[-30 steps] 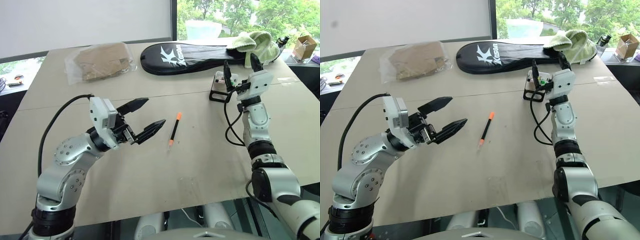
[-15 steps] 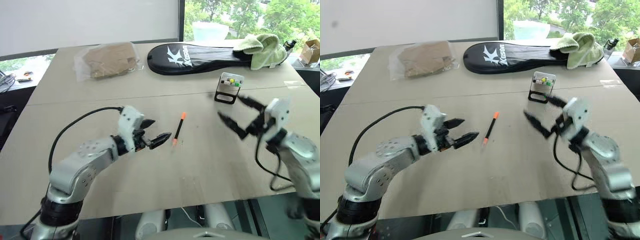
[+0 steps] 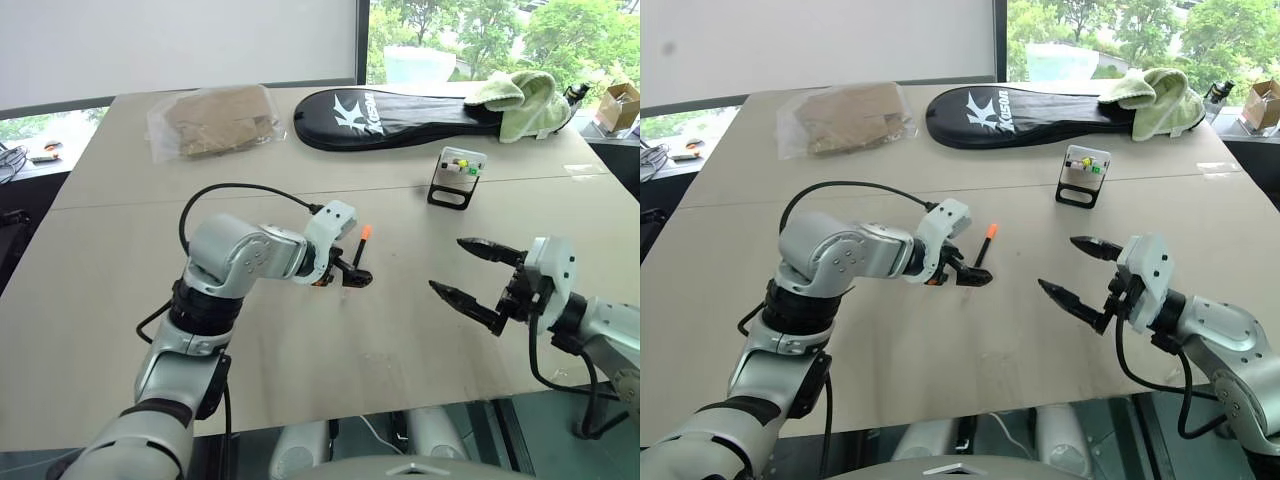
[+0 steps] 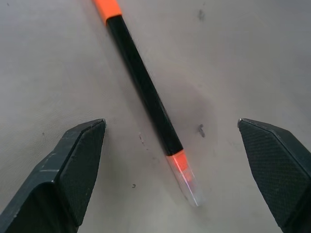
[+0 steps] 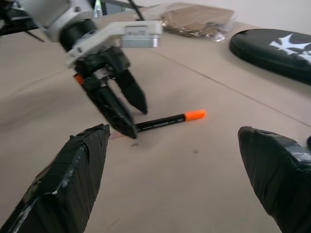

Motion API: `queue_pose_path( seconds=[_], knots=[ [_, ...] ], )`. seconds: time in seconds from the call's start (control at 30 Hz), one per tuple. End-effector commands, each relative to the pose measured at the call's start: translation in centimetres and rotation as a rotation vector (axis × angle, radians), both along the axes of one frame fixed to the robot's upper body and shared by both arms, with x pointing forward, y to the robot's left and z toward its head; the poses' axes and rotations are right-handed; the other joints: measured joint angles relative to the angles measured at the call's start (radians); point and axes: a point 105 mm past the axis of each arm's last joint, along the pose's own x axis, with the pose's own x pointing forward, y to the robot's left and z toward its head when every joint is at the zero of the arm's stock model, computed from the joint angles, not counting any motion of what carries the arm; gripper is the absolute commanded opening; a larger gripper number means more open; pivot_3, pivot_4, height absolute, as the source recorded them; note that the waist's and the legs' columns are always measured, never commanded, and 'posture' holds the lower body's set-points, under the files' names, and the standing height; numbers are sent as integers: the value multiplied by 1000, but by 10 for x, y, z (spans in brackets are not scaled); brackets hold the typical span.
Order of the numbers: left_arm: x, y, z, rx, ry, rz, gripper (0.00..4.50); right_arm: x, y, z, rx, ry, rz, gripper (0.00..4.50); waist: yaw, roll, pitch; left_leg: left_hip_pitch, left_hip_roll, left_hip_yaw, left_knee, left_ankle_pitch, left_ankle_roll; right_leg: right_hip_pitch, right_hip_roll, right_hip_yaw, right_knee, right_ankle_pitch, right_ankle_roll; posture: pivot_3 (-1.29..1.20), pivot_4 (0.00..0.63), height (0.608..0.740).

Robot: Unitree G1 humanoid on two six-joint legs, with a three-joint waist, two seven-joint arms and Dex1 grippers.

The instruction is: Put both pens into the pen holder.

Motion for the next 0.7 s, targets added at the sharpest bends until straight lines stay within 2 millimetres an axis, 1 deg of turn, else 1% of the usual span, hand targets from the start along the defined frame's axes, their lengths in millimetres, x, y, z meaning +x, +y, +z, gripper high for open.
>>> queue_pose_path(
  seconds=[0.03, 0.1, 0.17, 0.27, 0.33, 0.37, 0.43, 0.5, 0.53, 0.57, 0.63, 0.7],
  knots=[
    [9, -4, -11, 76, 14, 28, 4500, -20, -3, 10, -31, -42, 50, 4473, 13, 1, 0, 0, -1, 0, 0, 0, 0, 0, -1, 0, 0, 0, 0, 0, 150, 740],
    [8, -9, -21, 103, 37, 4, 3997, -27, -7, 7, -54, -26, 49, 4500, 21, 1, -1, 1, -2, 0, 0, 0, 1, 2, -2, 0, -2, -3, 4, 0, 150, 740],
    [6, -11, -27, 126, 39, -26, 3302, -28, -9, 6, -63, -17, 26, 4500, 20, 1, -1, 3, -2, 0, 0, 0, 1, 5, -2, -1, -2, -5, 1, 0, 150, 740],
    [5, -13, -33, 131, 37, -59, 1846, -22, -11, 2, -72, -4, -46, 4500, 19, 3, -4, 5, -2, 0, 2, 0, 1, 7, -2, 0, -1, -5, 0, 0, 150, 740],
    [5, -14, -33, 117, 27, -74, 925, -18, -9, -1, -49, 39, -85, 4500, 20, 4, -5, 5, -1, -1, 2, 0, 1, 7, -2, 0, -1, -5, 0, 0, 150, 740],
    [6, -14, -32, 102, 18, -78, 729, -15, -8, -1, -30, 64, -102, 4500, 20, 4, -6, 5, -1, -1, 2, 0, 1, 7, -2, -1, -1, -5, 0, 0, 150, 740],
    [5, -16, -25, 13, 18, -85, 56, -10, -5, -3, -26, 115, -142, 4500, 21, 6, -7, 4, -1, -2, 2, 0, 1, 6, -2, -1, -1, -5, 0, 0, 150, 740],
    [6, -21, -6, -183, 7, -92, 56, 1, -2, -1, 2, 128, -196, 4500, 23, 6, -7, 2, -2, -2, 1, 0, 1, 6, -4, -1, -1, -5, 0, 0, 150, 740],
    [3, -27, 14, -363, -3, -129, 56, 8, 2, -1, 76, 180, -200, 4500, 22, 6, -7, 1, -2, -4, 1, 0, 1, 5, -4, -3, -2, -5, -1, 0, 150, 740],
    [-2, -28, 30, -498, -10, -165, 56, 14, 7, -1, 154, 228, -197, 4500, 21, 5, -6, -1, -2, -4, 1, 0, 1, 4, -4, -3, -3, -3, -4, 0, 150, 740],
    [-10, -21, 49, -578, -83, -232, 56, 24, 14, -2, 255, 317, -189, 4500, 19, 2, -4, -5, -2, -4, 1, 0, 0, -1, -4, -3, -3, -2, -4, 0, 150, 740],
    [-20, -14, 58, -597, -115, -289, 56, 35, 21, -3, 307, 376, -179, 4500, 15, 2, -4, -13, -1, -4, 2, 3, -4, -10, -4, -3, -1, -2, -5, 0, 150, 740]
  ],
)
